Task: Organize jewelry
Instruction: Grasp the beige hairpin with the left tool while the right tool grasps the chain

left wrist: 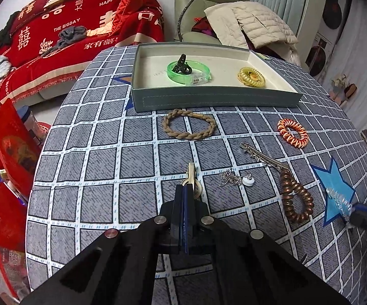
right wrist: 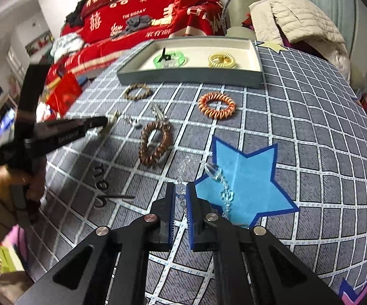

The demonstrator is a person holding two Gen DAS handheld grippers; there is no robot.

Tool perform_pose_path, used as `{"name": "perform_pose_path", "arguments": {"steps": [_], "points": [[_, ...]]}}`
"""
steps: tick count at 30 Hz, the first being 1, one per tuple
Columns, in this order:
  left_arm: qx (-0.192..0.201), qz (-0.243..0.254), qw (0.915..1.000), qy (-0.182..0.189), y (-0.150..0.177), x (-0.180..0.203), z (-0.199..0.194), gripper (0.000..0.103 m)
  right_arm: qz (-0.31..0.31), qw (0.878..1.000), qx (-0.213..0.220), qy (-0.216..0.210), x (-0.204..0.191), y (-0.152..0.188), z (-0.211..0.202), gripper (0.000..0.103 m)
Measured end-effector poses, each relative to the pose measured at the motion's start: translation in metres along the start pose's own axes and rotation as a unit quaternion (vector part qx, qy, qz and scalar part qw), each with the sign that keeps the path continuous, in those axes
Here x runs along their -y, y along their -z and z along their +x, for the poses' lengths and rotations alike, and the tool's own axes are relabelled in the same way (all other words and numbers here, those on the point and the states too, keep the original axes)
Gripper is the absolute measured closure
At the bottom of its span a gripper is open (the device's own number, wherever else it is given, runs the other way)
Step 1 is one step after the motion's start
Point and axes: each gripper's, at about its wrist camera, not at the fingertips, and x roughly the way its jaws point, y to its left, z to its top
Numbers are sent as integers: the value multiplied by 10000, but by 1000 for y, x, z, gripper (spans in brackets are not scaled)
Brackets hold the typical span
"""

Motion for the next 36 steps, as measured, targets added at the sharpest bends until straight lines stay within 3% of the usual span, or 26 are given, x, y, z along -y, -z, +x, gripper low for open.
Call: {"name": "perform_pose_path", "arguments": {"steps": [6,10,21,22,23,24,25,27,31,36], "points": [[57,-70,9999,-66,-1,-1,-7,83,120,9999,86,-70,2,-5,-4,94],[163,-111,9987,-467,-4,1,-14,82,143,9998,108,-126,3,-4,-4,94],[-51,-520,9976,-448,-5,-11,-7,82,312,9986,280,-333,9,-2,-13,94],[-63,-518,9976,-459,-6,-10,-8,66,329,9984,286,-348,10,-2,-13,94],[-63,-490,9976,-494,-6,-9,-10,37,347,9983,296,-367,10,-2,-13,94],[-67,-446,9972,-594,-6,-8,-11,0,353,9982,300,-378,10,-2,-13,94],[140,-407,9968,-678,-5,-7,-10,0,357,9981,309,-385,10,-2,-13,94],[195,-232,9961,-824,-7,-4,-3,0,374,9979,336,-406,10,-2,-14,94],[-22,-301,9953,-919,-12,-9,24,0,398,9976,370,-435,10,-3,-15,94],[-70,20,9951,-984,-16,-4,54,0,410,9973,409,-445,11,-2,-18,94]]}}
